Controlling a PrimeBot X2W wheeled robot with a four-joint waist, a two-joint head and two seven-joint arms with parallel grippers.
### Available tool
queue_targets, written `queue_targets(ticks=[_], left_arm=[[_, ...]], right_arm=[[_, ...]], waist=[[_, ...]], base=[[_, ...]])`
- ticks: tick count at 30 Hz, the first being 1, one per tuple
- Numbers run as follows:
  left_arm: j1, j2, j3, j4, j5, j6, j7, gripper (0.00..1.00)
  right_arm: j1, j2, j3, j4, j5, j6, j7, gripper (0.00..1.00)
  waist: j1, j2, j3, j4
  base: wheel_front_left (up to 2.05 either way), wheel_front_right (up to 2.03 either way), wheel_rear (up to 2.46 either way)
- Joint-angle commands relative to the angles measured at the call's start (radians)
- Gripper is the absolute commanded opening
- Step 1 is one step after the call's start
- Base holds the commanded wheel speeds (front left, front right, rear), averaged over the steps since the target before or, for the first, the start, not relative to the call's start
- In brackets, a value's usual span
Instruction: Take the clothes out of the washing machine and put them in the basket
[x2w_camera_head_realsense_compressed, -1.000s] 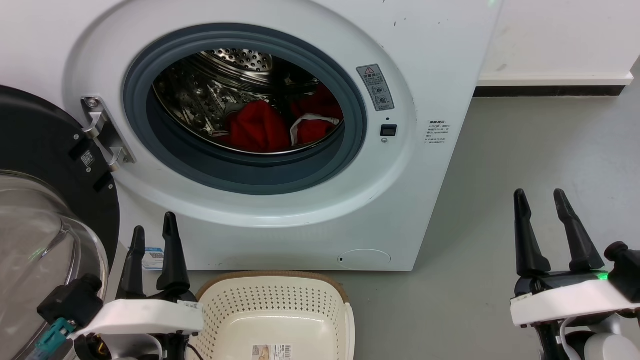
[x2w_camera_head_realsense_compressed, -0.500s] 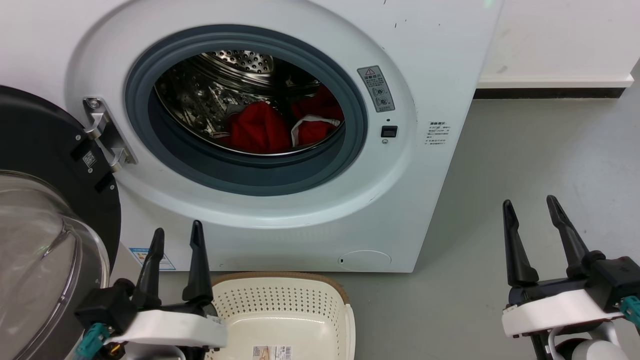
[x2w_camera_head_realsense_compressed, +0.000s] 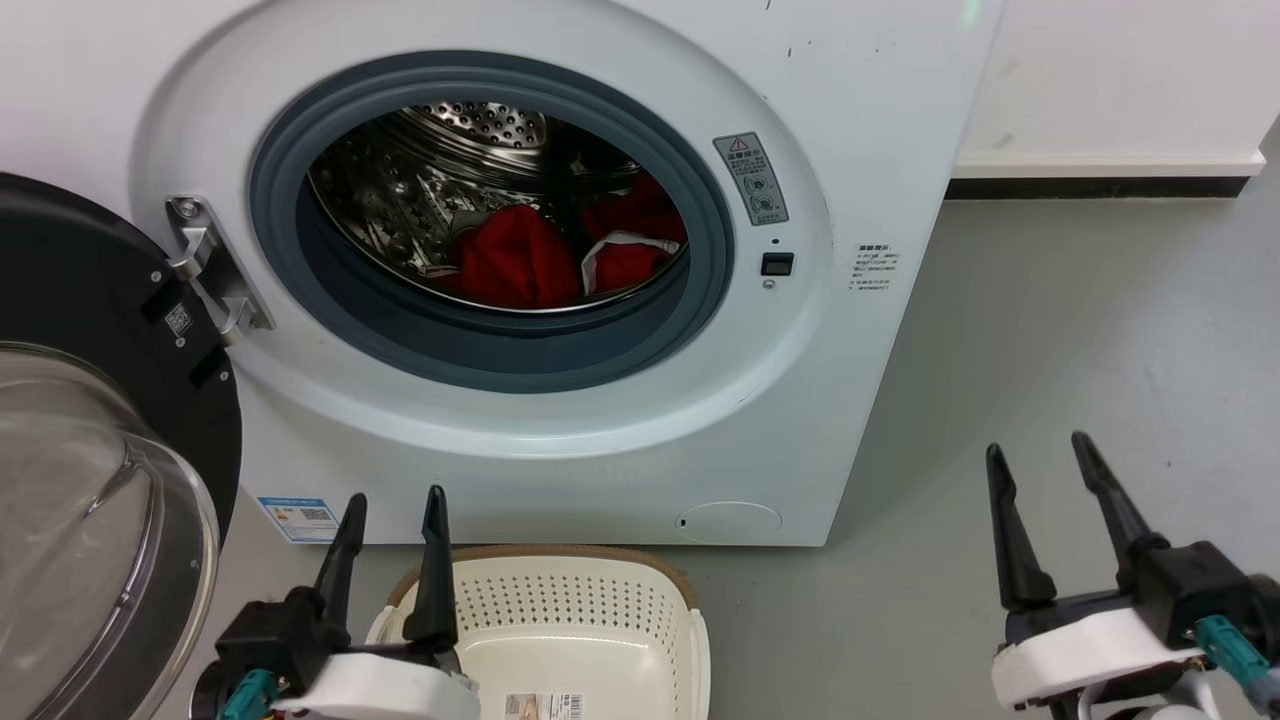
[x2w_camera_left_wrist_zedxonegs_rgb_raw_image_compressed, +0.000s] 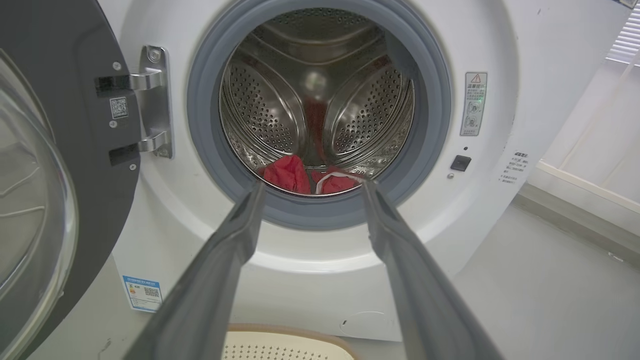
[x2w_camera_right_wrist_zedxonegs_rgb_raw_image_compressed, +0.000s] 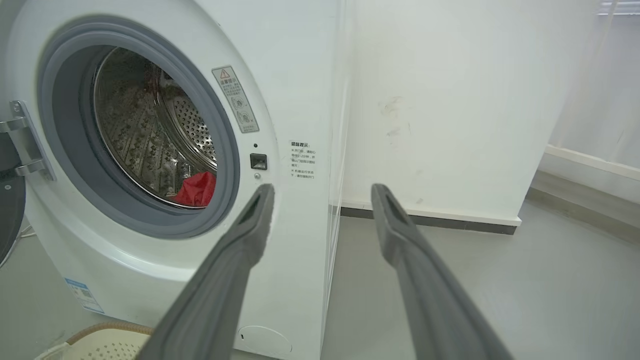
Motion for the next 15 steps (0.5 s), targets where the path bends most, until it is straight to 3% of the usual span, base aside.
queue_targets(ticks=[1, 15], left_arm=[[0.004, 0.002, -0.002, 0.006, 0.022, -0.009, -0.008, 1.00], [0.018, 0.000, -0.018, 0.067, 0.142, -0.056, -0.036, 1.00]], right_arm=[[0.009, -0.004, 0.001, 0.015, -0.011, 0.000, -0.008, 1.00], [0.002, -0.005, 0.003, 0.083, -0.096, 0.000, -0.038, 1.00]], waist=[[0.0000, 0.0000, -0.001, 0.000], [0.0000, 0.0000, -0.006, -0.006]], base=[[0.00, 0.00, 0.00], [0.00, 0.00, 0.00]])
